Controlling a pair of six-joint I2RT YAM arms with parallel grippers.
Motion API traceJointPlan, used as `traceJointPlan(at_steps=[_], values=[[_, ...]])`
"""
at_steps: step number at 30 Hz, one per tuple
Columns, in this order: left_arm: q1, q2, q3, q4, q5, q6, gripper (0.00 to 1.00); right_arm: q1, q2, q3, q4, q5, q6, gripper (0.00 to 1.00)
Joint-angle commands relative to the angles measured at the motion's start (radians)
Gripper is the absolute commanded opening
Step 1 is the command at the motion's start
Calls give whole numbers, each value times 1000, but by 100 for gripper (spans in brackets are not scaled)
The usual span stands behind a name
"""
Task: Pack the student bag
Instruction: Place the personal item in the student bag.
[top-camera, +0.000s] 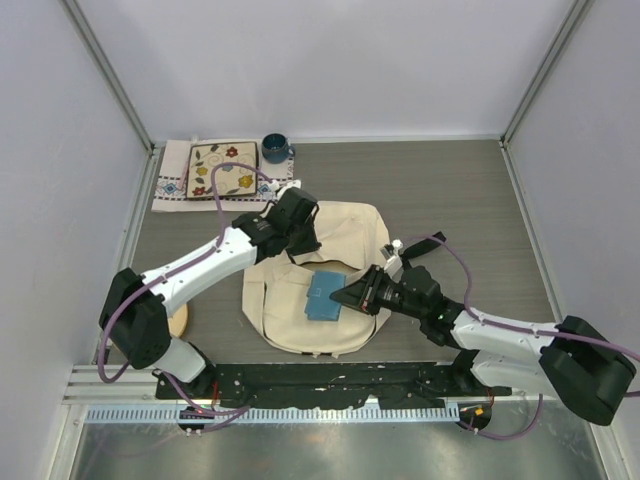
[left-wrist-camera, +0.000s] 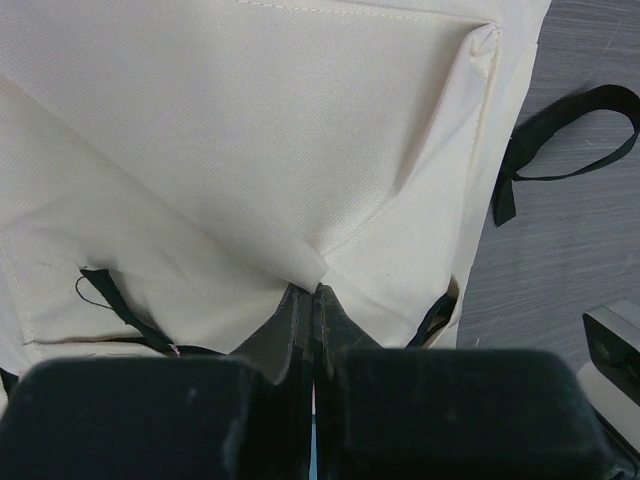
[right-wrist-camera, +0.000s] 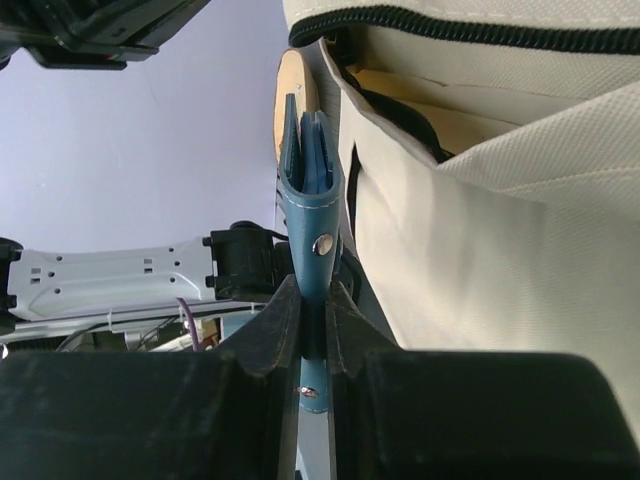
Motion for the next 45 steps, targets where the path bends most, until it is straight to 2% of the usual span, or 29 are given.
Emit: traceJointPlan(at_steps=[1, 5, 9, 17, 27, 31, 35, 38, 42, 45], values=[[3, -69, 36, 67, 31, 15, 0, 6, 59, -1, 241, 28, 57, 1], [3, -77, 30, 75, 38, 13, 0, 6, 138, -12, 373, 51, 94, 1], [3, -86, 27, 71, 40, 13, 0, 6, 184, -5, 384, 82, 116, 1], [8, -115, 10, 71, 32, 16, 0, -10, 273, -71, 542, 87, 208, 1], [16, -129, -4, 81, 49, 15, 0, -11, 234, -69, 493, 97, 166, 1], [14, -155, -45, 109, 62, -1, 0, -31, 184, -51, 416, 233, 131, 1], [16, -197, -90, 140, 58, -18, 0, -45, 155, -23, 400, 341, 161, 1], [16, -210, -82, 133, 61, -19, 0, -45, 167, 9, 306, 361, 189, 1], [16, -210, -64, 123, 74, -47, 0, -46, 176, -40, 353, 389, 218, 1], [16, -217, -70, 132, 84, -79, 0, -45, 113, -92, 353, 448, 225, 1]])
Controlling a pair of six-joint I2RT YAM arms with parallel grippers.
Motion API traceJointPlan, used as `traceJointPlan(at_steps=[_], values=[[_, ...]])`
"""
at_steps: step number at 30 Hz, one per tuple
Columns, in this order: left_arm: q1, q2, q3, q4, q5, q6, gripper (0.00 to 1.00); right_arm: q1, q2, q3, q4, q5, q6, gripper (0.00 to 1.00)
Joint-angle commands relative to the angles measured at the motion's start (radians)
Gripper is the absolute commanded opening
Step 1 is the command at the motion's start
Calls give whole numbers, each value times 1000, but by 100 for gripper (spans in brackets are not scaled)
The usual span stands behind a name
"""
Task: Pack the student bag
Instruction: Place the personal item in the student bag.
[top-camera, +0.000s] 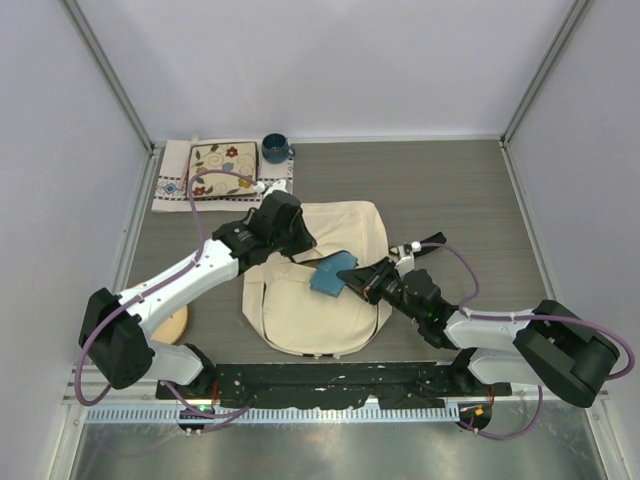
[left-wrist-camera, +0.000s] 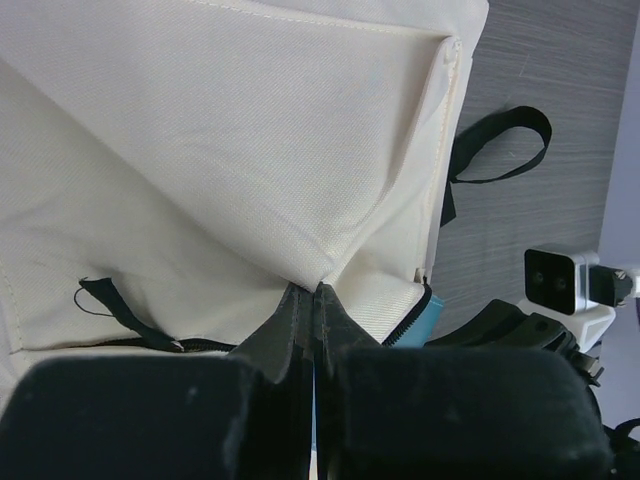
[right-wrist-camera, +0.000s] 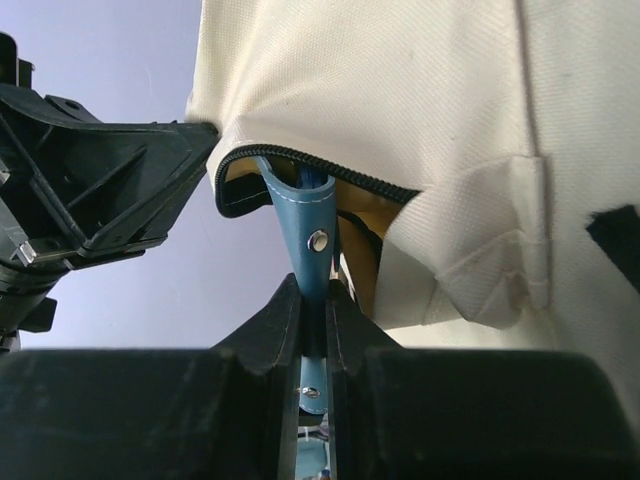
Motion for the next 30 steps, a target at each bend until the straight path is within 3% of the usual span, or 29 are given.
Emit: traceJointPlan(at_steps=[1, 5, 10, 17, 30], values=[[-4, -79, 23, 57, 60, -76, 0, -16, -89, -52, 48, 200, 35, 1], [-4, -93, -54, 163, 109, -151, 0, -36, -220, -16, -129, 226, -21, 1], [-5, -98, -97, 208, 115, -203, 0, -108, -253, 36, -269, 167, -41, 1], [-4, -119, -140, 285, 111, -246, 0, -78, -163, 15, -115, 84, 9, 1], [-4, -85, -106, 291, 126, -182, 0, 19, -51, 14, -24, 5, 120, 1]])
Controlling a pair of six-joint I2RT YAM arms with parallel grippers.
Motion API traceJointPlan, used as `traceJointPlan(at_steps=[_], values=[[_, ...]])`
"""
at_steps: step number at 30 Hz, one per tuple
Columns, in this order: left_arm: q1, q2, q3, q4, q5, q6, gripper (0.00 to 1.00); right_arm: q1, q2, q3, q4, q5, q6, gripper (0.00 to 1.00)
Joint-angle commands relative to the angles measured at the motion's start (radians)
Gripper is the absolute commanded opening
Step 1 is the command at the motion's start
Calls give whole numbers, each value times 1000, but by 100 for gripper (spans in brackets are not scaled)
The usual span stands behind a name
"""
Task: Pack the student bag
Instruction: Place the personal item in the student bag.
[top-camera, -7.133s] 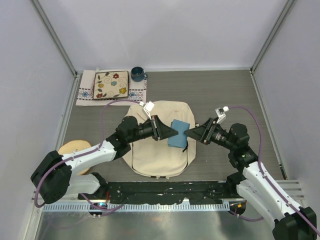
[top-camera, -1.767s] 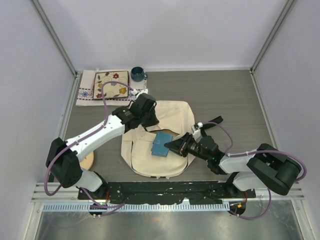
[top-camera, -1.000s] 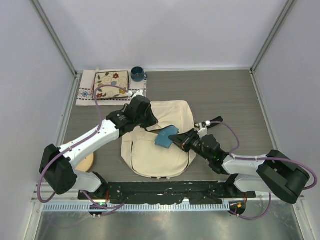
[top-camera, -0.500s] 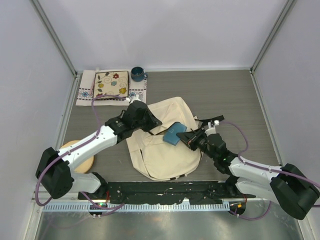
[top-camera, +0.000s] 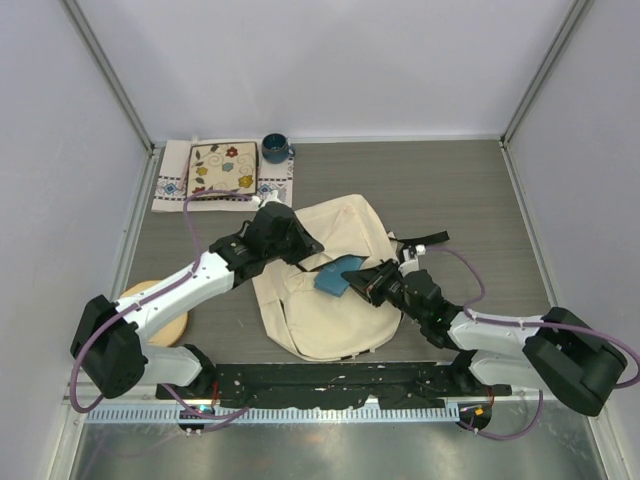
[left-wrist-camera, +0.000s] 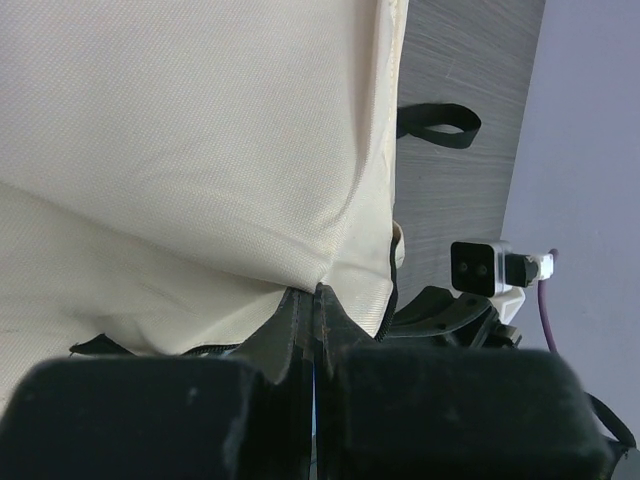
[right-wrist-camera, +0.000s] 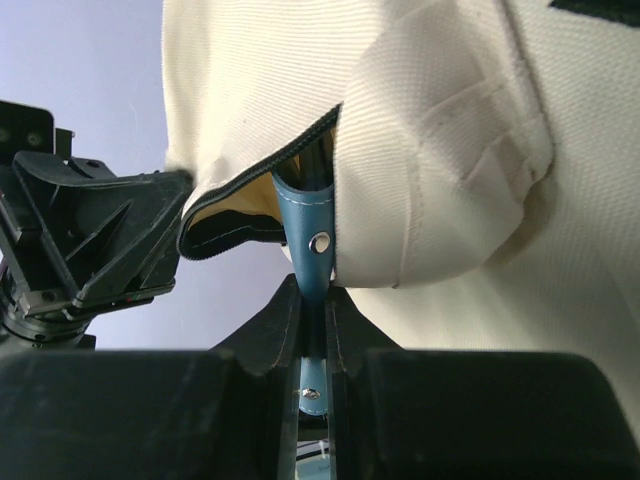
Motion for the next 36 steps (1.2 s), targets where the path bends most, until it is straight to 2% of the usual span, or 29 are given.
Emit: traceJointPlan(at_steps=[1, 9, 11, 17, 23, 31, 36], values=[[-3, -27, 42, 116, 43, 33, 0, 15, 62, 29, 131, -36, 78, 1], [-4, -54, 12, 179, 110, 71, 0, 15, 143, 30, 320, 24, 110, 1], [-3, -56, 12, 173, 119, 84, 0, 9, 134, 18, 351, 80, 115, 2], [-4, -67, -13, 162, 150, 93, 0, -61, 50, -5, 305, 136, 77, 2], [-4, -63, -31, 172, 179, 94, 0, -90, 31, -10, 302, 148, 51, 2], [-3, -54, -19, 202, 214, 87, 0, -92, 134, 20, 357, 159, -23, 2], [-3, -50, -5, 207, 236, 84, 0, -52, 174, 52, 369, 200, -95, 2]])
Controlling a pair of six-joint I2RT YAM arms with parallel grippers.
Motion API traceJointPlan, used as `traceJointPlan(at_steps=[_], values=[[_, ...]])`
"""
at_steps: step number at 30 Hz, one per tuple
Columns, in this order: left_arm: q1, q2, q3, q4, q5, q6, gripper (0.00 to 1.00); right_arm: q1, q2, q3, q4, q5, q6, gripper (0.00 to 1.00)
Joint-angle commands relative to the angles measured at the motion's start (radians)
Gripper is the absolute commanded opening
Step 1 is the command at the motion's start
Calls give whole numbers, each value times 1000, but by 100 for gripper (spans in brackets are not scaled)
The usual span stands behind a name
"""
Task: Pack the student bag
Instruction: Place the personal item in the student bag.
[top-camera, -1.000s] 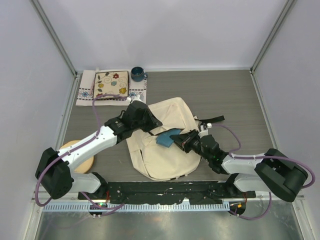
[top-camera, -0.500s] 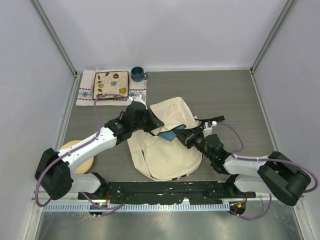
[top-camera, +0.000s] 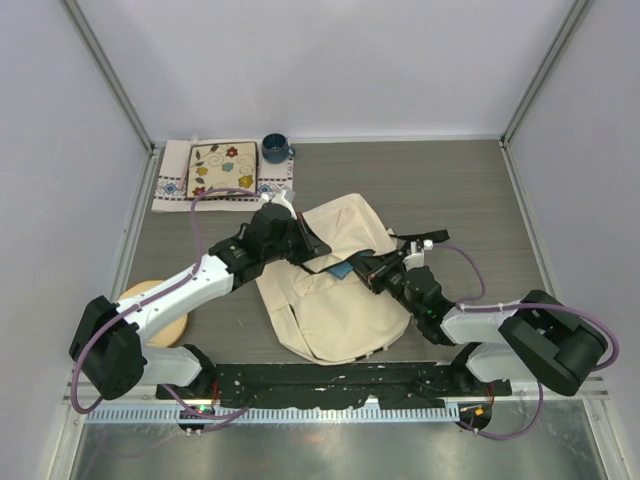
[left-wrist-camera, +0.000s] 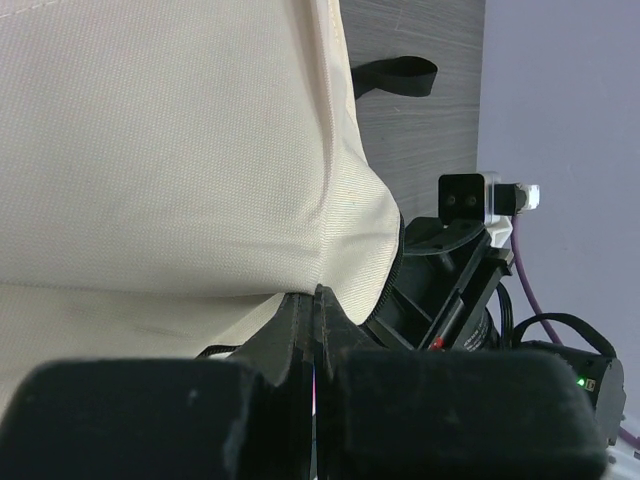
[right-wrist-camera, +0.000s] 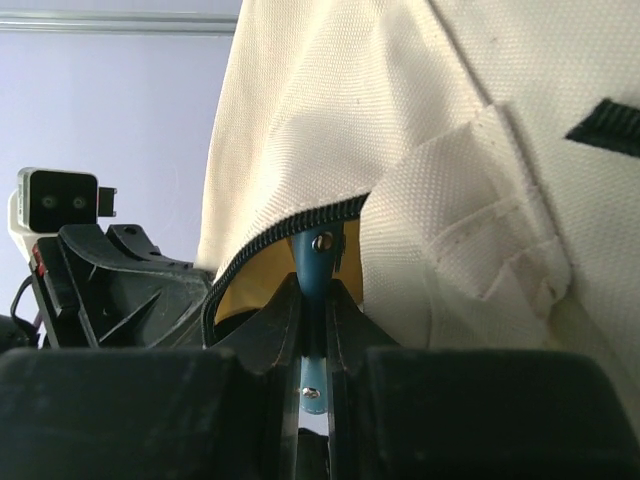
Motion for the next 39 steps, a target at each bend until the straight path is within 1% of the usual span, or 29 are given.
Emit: traceJointPlan(at_steps=[1, 6, 7, 10, 11, 15, 20, 24, 26, 29, 30, 31, 33, 34, 38, 39], values=[[-10, -39, 39, 89, 101, 0, 0, 20, 19, 62, 118, 134, -90, 2], [-9, -37, 27, 107, 107, -16, 0, 41, 71, 77, 197, 162, -80, 3], [-9, -32, 27, 112, 110, -18, 0, 47, 107, 88, 229, 166, -75, 3], [-10, -19, 39, 113, 124, -18, 0, 83, 187, 99, 256, 205, -31, 5], [-10, -17, 46, 113, 126, -18, 0, 99, 210, 100, 272, 235, -20, 6], [-9, -14, 50, 102, 127, -15, 0, 116, 315, 119, 403, 240, -25, 9], [-9, -20, 50, 69, 121, -4, 0, 116, 390, 192, 431, 235, -72, 12], [-3, -20, 57, 30, 121, 5, 0, 119, 416, 251, 367, 208, -121, 15], [-1, -20, 51, 27, 121, 5, 0, 121, 419, 257, 350, 200, -136, 18], [4, -17, 40, 27, 123, 3, 0, 119, 402, 260, 251, 193, -163, 24], [8, -19, 37, 27, 124, 3, 0, 121, 395, 263, 173, 189, -166, 27], [10, -17, 34, 27, 124, 3, 0, 119, 381, 257, 154, 186, -178, 31], [16, -19, 24, 27, 127, 3, 0, 119, 364, 246, 104, 156, -193, 35], [17, -19, 20, 26, 124, 3, 0, 119, 353, 225, 96, 150, -204, 41], [28, -17, -7, 33, 124, -1, 0, 119, 239, 170, 5, 154, -219, 52], [31, -17, -10, 35, 124, -4, 0, 119, 211, 157, -48, 162, -238, 55]])
